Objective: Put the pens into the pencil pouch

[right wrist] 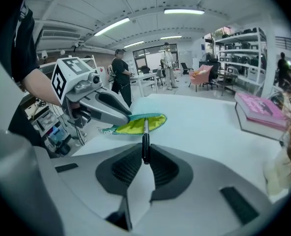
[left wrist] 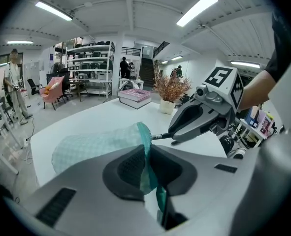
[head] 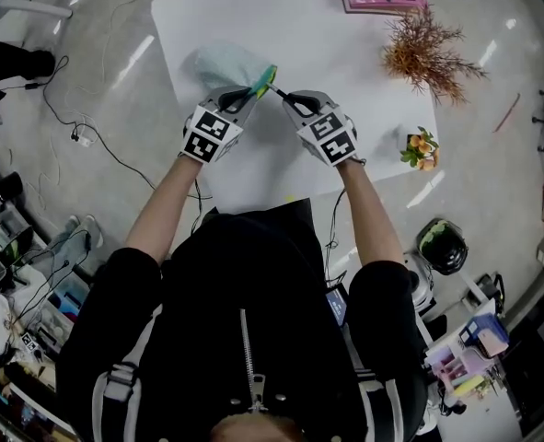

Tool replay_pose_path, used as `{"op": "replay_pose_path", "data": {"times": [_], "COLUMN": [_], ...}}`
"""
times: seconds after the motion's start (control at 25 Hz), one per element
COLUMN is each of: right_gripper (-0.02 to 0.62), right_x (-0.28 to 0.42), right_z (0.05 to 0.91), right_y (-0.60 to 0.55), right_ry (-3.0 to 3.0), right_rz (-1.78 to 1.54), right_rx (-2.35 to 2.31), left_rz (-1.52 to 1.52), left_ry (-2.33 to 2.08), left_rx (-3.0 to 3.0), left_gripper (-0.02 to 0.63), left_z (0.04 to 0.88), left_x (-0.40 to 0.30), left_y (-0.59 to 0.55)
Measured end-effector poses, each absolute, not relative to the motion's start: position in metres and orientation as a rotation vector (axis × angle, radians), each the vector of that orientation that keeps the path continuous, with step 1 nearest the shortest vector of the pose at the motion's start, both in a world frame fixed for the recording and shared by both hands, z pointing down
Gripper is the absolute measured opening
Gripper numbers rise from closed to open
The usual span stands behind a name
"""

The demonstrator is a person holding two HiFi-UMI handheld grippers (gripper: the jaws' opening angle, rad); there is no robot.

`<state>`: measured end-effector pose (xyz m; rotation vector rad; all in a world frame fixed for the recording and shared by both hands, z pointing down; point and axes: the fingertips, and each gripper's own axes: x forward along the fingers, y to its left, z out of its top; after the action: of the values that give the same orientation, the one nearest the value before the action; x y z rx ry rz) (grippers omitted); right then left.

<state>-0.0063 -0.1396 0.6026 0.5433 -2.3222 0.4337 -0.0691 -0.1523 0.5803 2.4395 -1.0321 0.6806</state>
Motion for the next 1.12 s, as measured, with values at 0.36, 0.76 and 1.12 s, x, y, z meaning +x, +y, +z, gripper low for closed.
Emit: {"op": "replay_pose_path", "data": {"times": [0.36, 0.76, 1.12], "right_gripper": [0.06, 0.06, 0.06], "right_x": [-0.021, -0.038, -0.048], "right_z": [0.596, 0.593, 0.591], "right_y": [-0.15, -0.156, -0.156], "right_ry": [-2.37, -2.408, -2.417], "right_rz": [0.488, 0.498, 0.353], "right_rx": [0.559, 0.558, 0.554], "left_rz": [0.666, 0.635, 0.556], "left_ry": [-1.001, -0.941, -0.869], "left_rx": [2.464, 2.473, 2.467], "left_gripper": [0.054, 0.054, 0.054], "left_z": [0.576, 0.569, 0.558], "left_x": [-0.063, -0.053, -0.048], "left_y": [-0.151, -0.145, -0.143]}}
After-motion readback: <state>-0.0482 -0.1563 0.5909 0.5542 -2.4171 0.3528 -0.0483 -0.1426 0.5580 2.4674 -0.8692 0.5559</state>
